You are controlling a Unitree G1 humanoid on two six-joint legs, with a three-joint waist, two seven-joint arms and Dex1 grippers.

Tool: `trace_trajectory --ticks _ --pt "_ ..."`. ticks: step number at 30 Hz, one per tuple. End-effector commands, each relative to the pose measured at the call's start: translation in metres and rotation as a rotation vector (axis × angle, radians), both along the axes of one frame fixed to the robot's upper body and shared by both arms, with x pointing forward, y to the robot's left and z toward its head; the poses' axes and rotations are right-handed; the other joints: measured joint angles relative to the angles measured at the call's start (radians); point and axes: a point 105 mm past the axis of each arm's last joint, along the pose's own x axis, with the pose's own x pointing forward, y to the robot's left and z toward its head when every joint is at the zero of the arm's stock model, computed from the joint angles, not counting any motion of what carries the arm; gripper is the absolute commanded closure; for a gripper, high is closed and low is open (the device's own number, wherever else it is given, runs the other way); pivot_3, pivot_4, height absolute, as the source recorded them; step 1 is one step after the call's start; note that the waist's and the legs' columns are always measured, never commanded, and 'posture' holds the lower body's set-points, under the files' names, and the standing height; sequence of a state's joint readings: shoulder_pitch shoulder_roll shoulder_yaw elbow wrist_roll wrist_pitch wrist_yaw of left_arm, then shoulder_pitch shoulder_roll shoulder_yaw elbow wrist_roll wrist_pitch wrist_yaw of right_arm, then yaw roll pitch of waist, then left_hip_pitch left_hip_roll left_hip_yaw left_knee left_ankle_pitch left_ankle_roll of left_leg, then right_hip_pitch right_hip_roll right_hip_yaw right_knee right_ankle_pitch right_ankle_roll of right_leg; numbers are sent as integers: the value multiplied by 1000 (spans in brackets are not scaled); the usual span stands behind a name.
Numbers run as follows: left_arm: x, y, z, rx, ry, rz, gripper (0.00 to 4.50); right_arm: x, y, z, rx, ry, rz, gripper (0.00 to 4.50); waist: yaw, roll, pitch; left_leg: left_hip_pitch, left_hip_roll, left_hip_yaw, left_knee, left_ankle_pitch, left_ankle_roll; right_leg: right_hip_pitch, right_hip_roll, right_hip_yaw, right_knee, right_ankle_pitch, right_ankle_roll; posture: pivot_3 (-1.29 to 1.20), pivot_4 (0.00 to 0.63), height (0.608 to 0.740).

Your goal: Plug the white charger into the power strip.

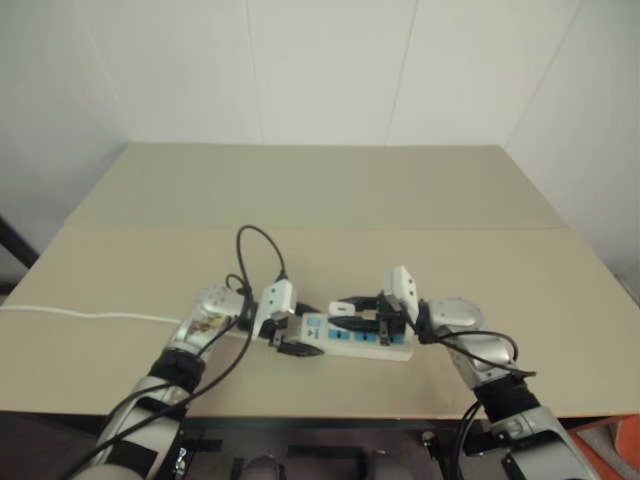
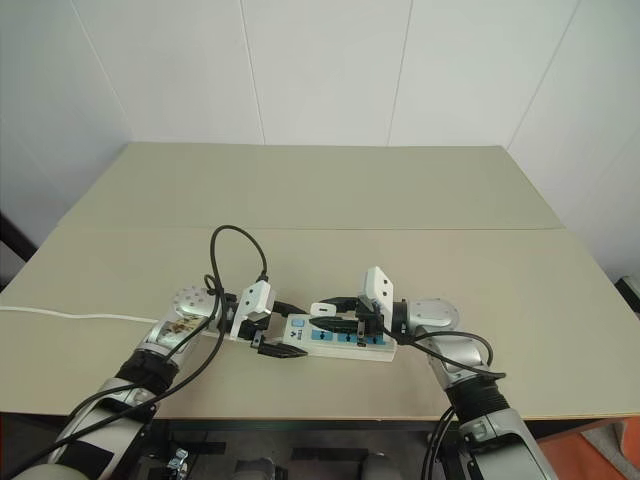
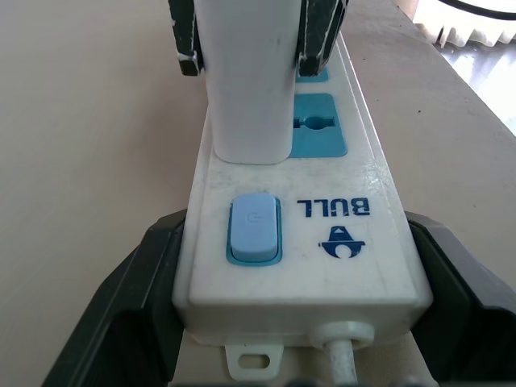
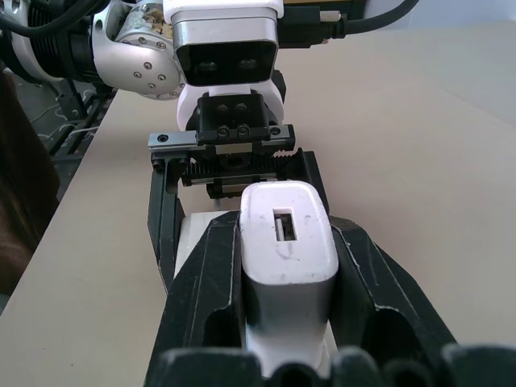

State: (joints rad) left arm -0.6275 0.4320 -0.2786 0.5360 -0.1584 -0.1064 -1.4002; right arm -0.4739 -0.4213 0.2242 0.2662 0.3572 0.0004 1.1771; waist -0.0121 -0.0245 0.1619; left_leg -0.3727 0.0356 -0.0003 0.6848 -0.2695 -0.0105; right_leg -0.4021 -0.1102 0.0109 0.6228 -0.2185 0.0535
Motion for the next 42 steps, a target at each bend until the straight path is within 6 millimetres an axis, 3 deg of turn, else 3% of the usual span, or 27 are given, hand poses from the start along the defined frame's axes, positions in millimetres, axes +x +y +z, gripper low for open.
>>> trace_trajectory --ticks 1,25,35,42 --pt "6 22 3 38 -10 56 1195 -3 -37 -53 -180 160 -103 3387 0 0 0 0 0 0 0 0 0 0 0 0 0 0 0 0 150 740" --pt "3 16 0 13 -12 76 1195 -1 -15 -41 -180 127 -3 3387 -2 0 0 1 0 0 -1 0 0 0 0 0 0 0 0 0 150 740" --pt "3 14 0 11 -8 74 1195 -2 -18 -40 -177 121 -11 52 -4 -4 -3 3 0 0 -3 0 0 1 0 0 0 0 0 0 150 740" --pt "4 10 0 -2 -10 78 1195 4 -30 -17 -152 72 -41 21 -3 -4 -3 3 0 0 -3 0 0 1 0 0 -1 0 0 0 150 740"
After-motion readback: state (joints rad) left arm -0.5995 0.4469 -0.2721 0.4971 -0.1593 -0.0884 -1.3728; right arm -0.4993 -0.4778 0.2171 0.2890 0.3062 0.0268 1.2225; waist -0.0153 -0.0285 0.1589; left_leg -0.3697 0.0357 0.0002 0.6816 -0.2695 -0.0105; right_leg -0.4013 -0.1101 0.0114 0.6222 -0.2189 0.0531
